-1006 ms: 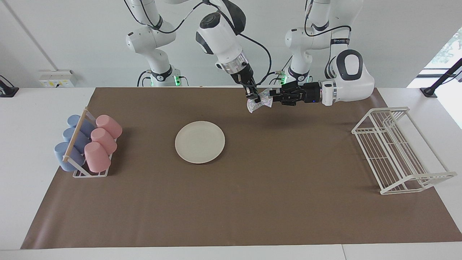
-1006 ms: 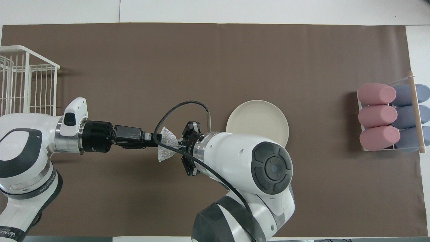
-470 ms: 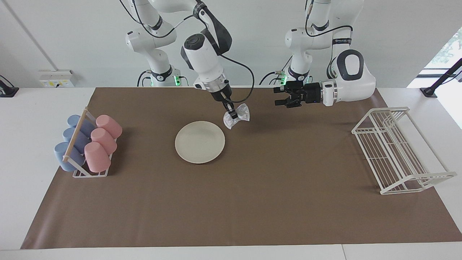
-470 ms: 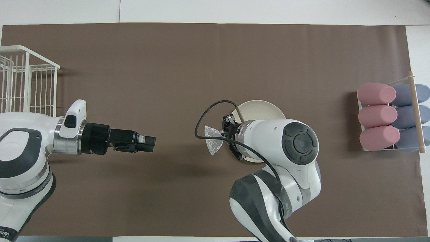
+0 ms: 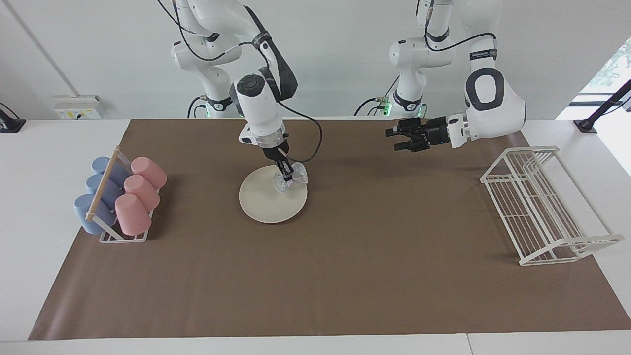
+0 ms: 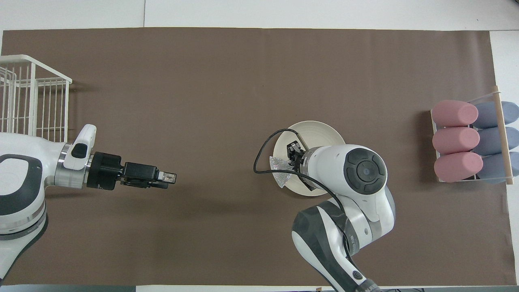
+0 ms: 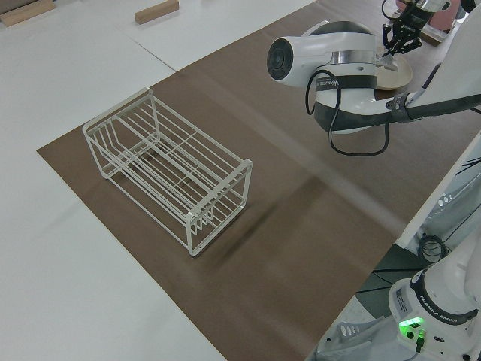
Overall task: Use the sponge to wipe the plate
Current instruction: 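Rub the clear sponge over the white plate with the right gripper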
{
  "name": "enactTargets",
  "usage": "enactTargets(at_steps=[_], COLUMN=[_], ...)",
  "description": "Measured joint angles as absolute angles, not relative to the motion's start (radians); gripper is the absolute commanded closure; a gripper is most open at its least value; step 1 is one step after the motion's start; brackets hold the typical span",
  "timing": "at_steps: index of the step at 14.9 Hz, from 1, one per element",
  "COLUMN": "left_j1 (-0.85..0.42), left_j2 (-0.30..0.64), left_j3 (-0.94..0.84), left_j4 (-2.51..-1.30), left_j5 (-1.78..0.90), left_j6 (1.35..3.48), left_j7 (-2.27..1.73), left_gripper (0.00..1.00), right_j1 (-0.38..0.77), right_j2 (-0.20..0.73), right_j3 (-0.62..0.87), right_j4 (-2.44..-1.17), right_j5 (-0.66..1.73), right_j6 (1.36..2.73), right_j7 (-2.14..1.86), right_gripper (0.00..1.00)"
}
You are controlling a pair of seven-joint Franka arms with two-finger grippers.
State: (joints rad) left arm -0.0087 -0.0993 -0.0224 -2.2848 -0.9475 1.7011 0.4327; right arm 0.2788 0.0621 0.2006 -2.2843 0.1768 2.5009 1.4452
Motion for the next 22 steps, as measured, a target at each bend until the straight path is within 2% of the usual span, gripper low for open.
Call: enactTargets(at_steps=[7,11,14,18,22], left_j1=[0.004,0.007,0.007,0.008,0.008], left_j2=[-0.099,-0.099,-0.099,-0.099,-0.098], left_j3=[-0.021,-0.021,-0.021,-0.021,-0.021], left_j4=[-2.243,-2.239,-2.235,-2.232,-2.231], left_j5=[-0.721,-0.706,-0.705,-0.705,-0.704], left_j6=[1.718,1.718,1.719,1.721,1.729], left_j7=[0.409,0.404,0.387,0.379,0.378], left_gripper=[0.00,0.00,0.00,0.00,0.00], right_j1=[0.266,0.147,0.106,0.136,0.269], right_j2=[0.132,0.133,0.135,0.135,0.135], right_j3=[0.204,0.202,0.200,0.207,0.211], right_j4=[-2.304,-2.304,-2.304,-2.304,-2.304], right_j5=[0.177,0.177,0.177,0.177,0.177], right_j6=[2.558,2.558,2.558,2.558,2.582], right_j7=[1.386,1.152,1.082,1.179,1.428], right_gripper=[1.00,1.00,1.00,1.00,1.00])
